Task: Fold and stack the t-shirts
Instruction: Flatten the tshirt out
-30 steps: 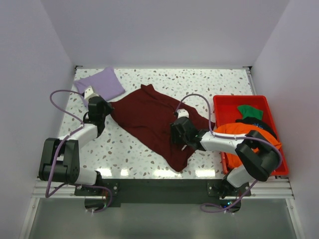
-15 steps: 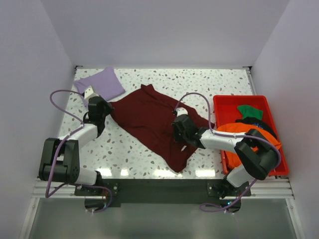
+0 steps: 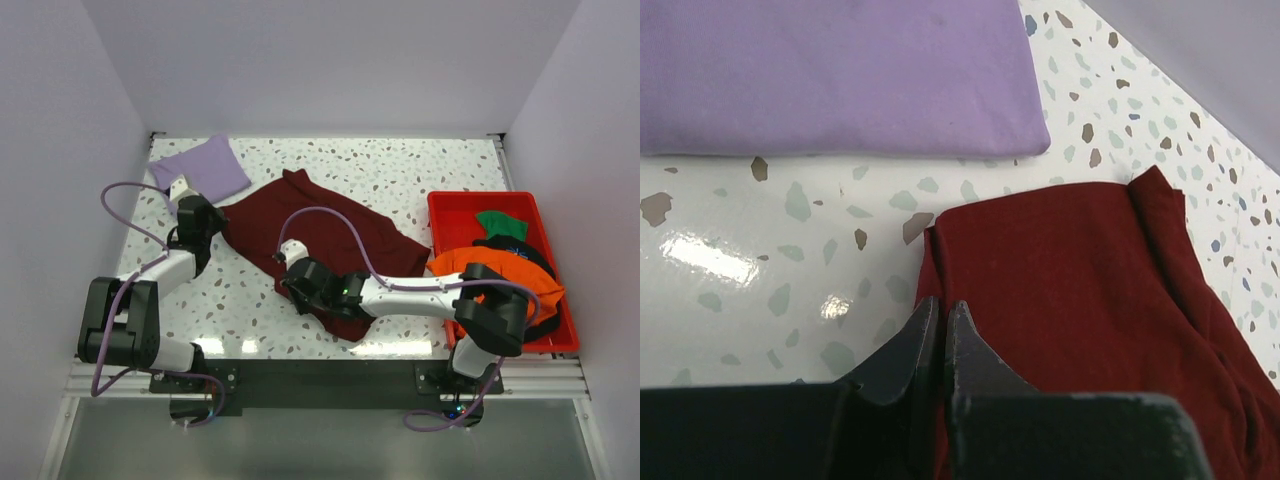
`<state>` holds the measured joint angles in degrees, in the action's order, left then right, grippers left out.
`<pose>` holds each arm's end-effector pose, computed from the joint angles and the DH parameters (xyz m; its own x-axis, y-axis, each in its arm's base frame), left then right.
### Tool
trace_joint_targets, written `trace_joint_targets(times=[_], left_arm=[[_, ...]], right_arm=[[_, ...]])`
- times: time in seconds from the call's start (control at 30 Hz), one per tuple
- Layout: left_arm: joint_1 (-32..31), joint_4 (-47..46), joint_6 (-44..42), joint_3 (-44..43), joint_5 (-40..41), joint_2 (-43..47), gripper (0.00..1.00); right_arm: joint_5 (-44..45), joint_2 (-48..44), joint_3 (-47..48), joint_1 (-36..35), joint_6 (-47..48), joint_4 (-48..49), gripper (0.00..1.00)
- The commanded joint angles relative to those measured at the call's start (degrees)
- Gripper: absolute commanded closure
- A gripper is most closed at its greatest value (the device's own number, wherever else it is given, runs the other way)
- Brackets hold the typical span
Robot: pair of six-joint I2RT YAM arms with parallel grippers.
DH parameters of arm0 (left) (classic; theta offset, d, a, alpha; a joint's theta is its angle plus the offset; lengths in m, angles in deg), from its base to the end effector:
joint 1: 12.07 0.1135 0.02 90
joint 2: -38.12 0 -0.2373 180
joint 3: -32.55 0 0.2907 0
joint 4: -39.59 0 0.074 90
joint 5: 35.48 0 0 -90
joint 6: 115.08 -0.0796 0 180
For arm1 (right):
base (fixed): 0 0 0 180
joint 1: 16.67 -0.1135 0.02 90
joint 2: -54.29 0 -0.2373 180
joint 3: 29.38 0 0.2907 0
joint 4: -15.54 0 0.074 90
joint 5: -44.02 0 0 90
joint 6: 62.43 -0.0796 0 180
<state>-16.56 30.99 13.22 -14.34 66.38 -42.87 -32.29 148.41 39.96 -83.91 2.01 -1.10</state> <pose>0.3608 -0.0119 0.1195 -0.2697 -0.5872 -0.7632 -0.3510 0.7980 -0.4900 0.1777 0.3749 0.1282 -0.5878 -0.3176 -0.7440 -0.6359 0.7499 0.1823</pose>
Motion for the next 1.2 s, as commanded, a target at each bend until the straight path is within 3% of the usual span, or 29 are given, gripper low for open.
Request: trace_joint_targets(times=[0.0, 0.13, 0.17, 0.57, 1.17], left_arm=[[0.45, -2.87, -0.86, 0.35, -0.43, 1.19, 1.00], [0.45, -3.04, -0.86, 0.26, -0.78, 0.83, 1.00], [0.45, -3.13, -0.78, 0.27, -0.96, 0.75, 1.00], [0.45, -4.18, -1.74, 0.44, -1.84, 0.57, 1.00], [0.45, -4.36, -2.01, 0.35, -2.01, 0.04, 1.00]], right_arm=[[0.63, -0.07, 2.25, -1.31, -0.28, -5.72, 0.78], [5.80, -5.07, 0.41, -1.05, -0.90, -6.96, 0.49], [7.56, -6.05, 0.14, -0.87, -0.37, -6.87, 0.48], [-10.87, -8.71, -9.53, 18.18, 0.16, 10.26, 0.50], [-19.23, 4.57, -7.68, 19.78, -0.10, 17.39, 0.52]])
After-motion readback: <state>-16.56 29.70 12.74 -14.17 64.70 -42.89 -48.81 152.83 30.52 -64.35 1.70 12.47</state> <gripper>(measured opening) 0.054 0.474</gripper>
